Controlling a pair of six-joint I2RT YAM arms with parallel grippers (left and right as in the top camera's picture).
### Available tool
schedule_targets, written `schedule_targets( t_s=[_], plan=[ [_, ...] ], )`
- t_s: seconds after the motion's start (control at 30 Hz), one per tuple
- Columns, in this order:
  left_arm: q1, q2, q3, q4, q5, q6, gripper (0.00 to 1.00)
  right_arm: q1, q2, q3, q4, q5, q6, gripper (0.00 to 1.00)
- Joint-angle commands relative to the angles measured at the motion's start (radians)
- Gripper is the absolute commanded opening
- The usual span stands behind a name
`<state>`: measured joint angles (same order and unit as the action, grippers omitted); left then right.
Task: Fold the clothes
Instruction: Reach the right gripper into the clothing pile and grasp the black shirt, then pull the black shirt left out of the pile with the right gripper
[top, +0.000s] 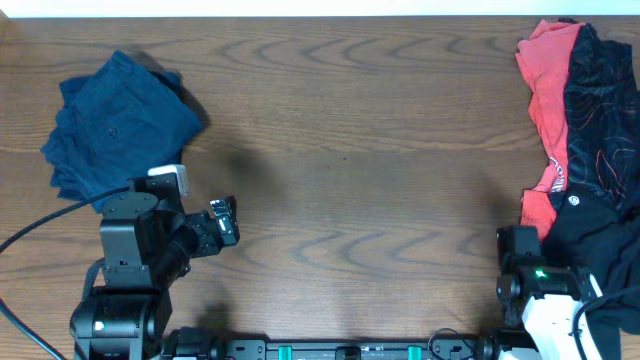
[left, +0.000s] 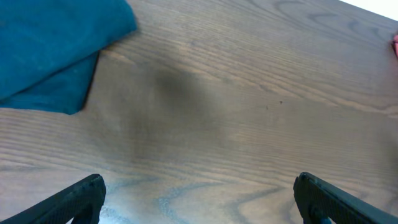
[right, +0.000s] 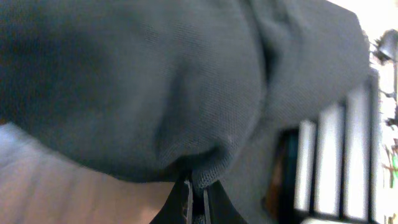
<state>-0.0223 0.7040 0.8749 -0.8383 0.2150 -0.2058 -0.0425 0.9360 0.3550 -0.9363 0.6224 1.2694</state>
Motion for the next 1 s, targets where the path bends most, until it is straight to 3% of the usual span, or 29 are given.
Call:
schedule_targets(
  t_s=[0.0, 0.13, 0.23, 0.4, 0.5, 0.73, 0.97],
  plan=[
    [0.004, 0.000, 0.019, 0.012, 0.009, 0.002, 0.98, -0.010, -0.001, 0.094, 0.063, -0.063, -0.278, 0.01],
    [0.004, 0.000, 0.019, 0.018, 0.009, 0.002, 0.98, -0.008, 0.000, 0.254, 0.203, -0.292, -0.701, 0.01],
    [0.004, 0.000, 0.019, 0.018, 0.009, 0.002, 0.98, -0.007, 0.001, 0.386, 0.289, -0.615, -0.977, 0.01],
    [0.004, 0.000, 0.019, 0.018, 0.009, 0.002, 0.98, 0.058, 0.036, 0.550, 0.332, -1.188, -1.275, 0.01],
    [0.004, 0.000, 0.019, 0.018, 0.009, 0.002, 0.98, 0.142, 0.067, 0.575, 0.342, -1.281, -1.331, 0.01],
    [0.004, 0.000, 0.019, 0.018, 0.010, 0.002, 0.98, 0.339, 0.196, 0.573, 0.384, -1.277, -1.390, 0.01],
    [0.004, 0.000, 0.019, 0.018, 0.010, 0.002, 0.98, 0.473, 0.406, 0.573, 0.653, -1.197, -1.246, 0.01]
  ],
)
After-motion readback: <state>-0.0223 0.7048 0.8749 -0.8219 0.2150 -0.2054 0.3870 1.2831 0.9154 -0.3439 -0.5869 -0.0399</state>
